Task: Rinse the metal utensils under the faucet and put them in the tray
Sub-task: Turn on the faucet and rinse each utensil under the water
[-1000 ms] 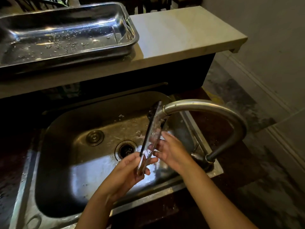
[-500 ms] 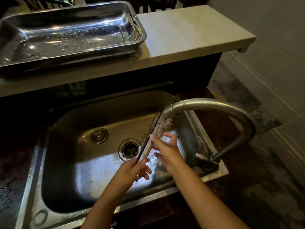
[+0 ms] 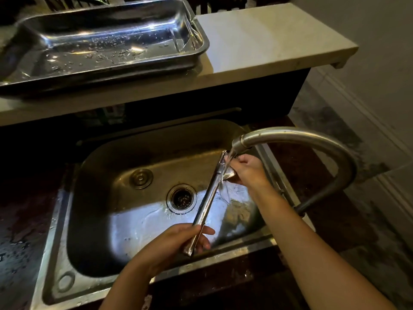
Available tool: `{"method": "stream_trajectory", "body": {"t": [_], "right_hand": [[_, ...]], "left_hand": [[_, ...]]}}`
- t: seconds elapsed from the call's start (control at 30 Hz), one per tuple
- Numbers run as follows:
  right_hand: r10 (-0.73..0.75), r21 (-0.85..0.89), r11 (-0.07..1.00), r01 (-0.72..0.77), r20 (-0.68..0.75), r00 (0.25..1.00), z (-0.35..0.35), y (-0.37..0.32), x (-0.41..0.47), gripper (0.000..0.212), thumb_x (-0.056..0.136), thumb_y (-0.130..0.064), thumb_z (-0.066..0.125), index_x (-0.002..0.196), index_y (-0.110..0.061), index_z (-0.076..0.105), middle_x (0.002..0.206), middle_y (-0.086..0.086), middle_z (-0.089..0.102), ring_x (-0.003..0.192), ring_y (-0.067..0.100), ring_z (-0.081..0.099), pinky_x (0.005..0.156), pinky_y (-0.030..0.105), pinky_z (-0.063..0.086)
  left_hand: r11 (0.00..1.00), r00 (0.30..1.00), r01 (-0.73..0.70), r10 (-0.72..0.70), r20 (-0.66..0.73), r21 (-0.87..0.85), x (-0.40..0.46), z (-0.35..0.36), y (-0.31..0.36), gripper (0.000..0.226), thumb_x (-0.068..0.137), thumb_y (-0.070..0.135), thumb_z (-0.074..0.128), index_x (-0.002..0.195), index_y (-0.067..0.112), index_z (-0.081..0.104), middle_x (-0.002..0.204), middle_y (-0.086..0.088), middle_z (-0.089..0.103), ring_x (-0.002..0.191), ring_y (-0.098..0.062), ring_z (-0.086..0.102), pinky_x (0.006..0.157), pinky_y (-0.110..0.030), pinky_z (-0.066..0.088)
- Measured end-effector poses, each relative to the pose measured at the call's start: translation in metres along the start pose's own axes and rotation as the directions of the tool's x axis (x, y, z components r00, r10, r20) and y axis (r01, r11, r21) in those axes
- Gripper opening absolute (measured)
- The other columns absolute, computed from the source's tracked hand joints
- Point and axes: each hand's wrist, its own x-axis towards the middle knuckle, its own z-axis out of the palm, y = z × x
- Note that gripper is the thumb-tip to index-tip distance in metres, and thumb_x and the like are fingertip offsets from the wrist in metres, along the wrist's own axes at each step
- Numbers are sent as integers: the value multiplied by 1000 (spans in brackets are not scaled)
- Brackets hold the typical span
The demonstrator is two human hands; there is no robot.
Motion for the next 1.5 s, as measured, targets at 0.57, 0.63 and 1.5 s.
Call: {"method": "stream_trajectory", "body": {"t": [0.57,0.63,1.5], "right_hand": [[49,-82,996,-40,106,993,0,40,-12,40,72,-26,78,102,-22,52,91,-7,53,75,11,59,41,17,50],[-22,-131,991,29,54,998,-1,41,-9,17,77,-24,72,89,-17,63,81,-2,61,69,13,61,44,21,49],[114,186,976,-112,-1,993,-14,18,18,46,75,-47,69,107,-16,64,113,13,67,99,25,66,68,32,56]], "left_hand": [[906,970,-38,134,-202,421,72,4,80,23,88,23,57,105,12,67,87,-4,66,59,-7,52,55,-18,40],[919,970,-53,140,-197,391,75,4,76,14,87,20,60,95,15,70,82,-1,66,55,-4,52,51,-17,40],[982,995,94,-100,29,162,12,-63,29,53,64,36,77,103,2,67,93,-6,77,76,-13,72,63,-18,57]]}}
